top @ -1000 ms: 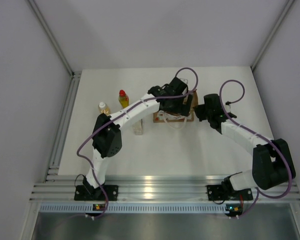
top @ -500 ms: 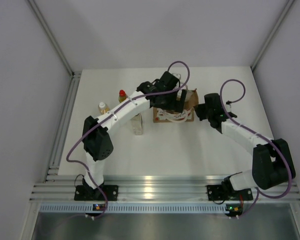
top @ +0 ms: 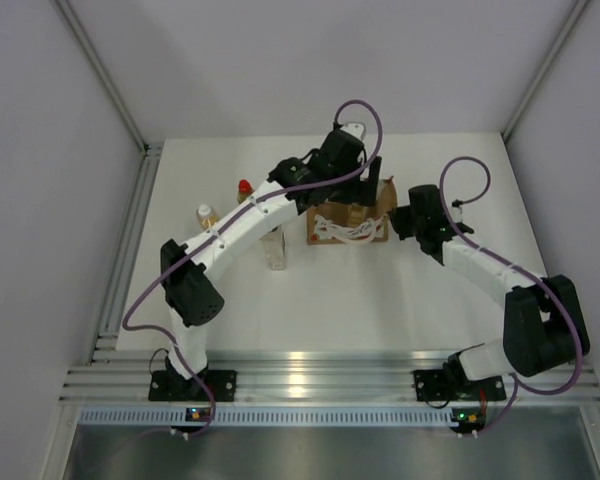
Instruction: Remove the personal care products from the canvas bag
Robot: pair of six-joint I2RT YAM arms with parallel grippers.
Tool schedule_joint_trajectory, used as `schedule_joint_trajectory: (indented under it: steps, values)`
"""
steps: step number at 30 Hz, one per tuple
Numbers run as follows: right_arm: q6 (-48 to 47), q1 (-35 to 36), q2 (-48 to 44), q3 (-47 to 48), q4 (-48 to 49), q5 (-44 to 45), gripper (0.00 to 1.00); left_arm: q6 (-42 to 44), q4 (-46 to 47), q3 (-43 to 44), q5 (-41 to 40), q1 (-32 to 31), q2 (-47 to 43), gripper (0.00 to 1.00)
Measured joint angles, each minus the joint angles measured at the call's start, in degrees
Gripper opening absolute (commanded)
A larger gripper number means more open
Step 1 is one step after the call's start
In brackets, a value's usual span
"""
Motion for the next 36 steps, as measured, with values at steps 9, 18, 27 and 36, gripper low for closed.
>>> schedule_joint_trajectory:
  steps: [9, 18, 27, 36]
  values:
    - [-0.4, 0.0, 0.1, 0.1, 0.0, 0.0, 0.00, 0.0, 6.5, 4.5, -9.6, -1.6, 7.7, 0.80]
    - [-0.4, 0.0, 0.1, 0.1, 0.0, 0.0, 0.00, 0.4, 7.5, 4.5, -14.7, -1.5, 13.8, 0.80]
    - [-0.4, 0.0, 0.1, 0.1, 0.0, -0.1, 0.00, -1.5, 13.2, -0.8, -18.9, -1.5, 14.2, 0.75]
    - [-0.5, -0.1, 0.1, 0.1, 0.0, -0.3, 0.00, -2.2, 20.6, -6.4, -19.9, -1.9, 14.2, 0.61]
